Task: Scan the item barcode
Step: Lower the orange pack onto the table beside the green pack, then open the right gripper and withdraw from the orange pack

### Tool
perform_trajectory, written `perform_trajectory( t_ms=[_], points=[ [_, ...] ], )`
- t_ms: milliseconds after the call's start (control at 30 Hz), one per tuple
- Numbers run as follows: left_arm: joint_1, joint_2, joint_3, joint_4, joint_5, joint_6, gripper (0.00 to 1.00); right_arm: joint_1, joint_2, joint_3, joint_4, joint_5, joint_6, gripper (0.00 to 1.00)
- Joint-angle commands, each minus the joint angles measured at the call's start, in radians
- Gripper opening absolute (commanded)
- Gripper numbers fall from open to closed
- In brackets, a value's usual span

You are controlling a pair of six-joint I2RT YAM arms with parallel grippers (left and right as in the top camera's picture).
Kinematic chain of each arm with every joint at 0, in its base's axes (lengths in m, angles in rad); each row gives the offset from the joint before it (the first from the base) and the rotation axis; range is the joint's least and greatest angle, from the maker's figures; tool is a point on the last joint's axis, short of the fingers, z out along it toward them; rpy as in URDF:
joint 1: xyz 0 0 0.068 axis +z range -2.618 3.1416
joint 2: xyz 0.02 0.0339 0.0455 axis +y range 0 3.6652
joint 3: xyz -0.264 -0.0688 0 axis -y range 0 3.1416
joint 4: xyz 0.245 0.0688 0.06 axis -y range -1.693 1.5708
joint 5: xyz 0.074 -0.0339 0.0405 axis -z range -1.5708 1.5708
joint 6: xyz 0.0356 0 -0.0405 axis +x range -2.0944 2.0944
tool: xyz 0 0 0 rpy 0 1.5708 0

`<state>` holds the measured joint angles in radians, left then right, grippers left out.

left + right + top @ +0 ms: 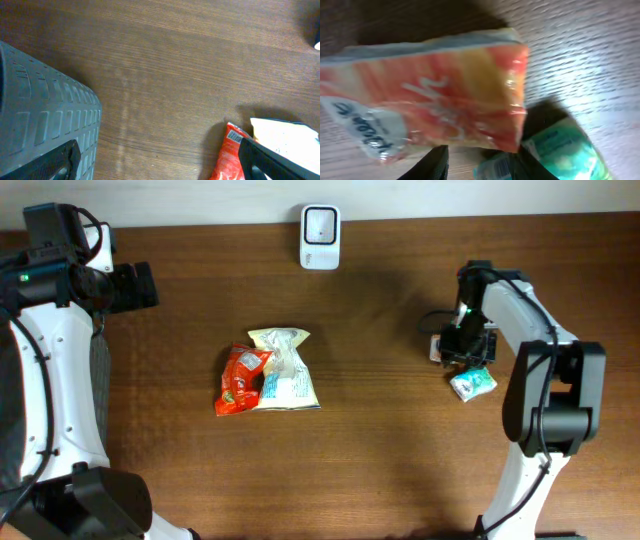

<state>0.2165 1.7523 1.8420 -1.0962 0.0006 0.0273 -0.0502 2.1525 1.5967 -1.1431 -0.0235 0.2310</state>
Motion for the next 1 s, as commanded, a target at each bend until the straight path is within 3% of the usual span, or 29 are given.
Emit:
perform_trajectory(
  t_ms=[0,200,267,433,567,767,900,967],
  points=[
    [0.002,0.002,0.002,0.002,0.007,0.015,0.99,0.004,-0.024,0.021,-0.016,-0.068,-0.123,0.37],
    [0.002,0.002,0.002,0.002,0.007,0.015,0.99,0.108,-0.119,0.054,0.006,-0.187,-0.175,0.38],
    [0.002,0.002,0.002,0.002,0.007,0.015,0.99,0.158,-0.101,0.035,0.092,-0.183,-0.174,0.38],
    [0.002,0.002,0.002,0.002,0.007,0.015,0.99,0.192,0.006,-0.006,0.246,0.047,-0.039,0.38],
    [0.002,0.002,0.002,0.002,0.007,0.015,0.99,0.139,0.029,-0.005,0.190,0.172,-0.008,0.38],
    [0.002,0.002,0.002,0.002,0.007,0.015,0.99,0.061,0.000,0.059,0.057,0.124,0.013,0.38],
    [0.002,0.002,0.002,0.002,0.007,0.015,0.99,0.113,-0.060,0.107,-0.062,-0.198,-0.149,0.38],
    [0.002,0.002,0.002,0.002,0.007,0.015,0.99,0.159,-0.054,0.092,-0.125,-0.199,-0.172,0.38]
  ],
)
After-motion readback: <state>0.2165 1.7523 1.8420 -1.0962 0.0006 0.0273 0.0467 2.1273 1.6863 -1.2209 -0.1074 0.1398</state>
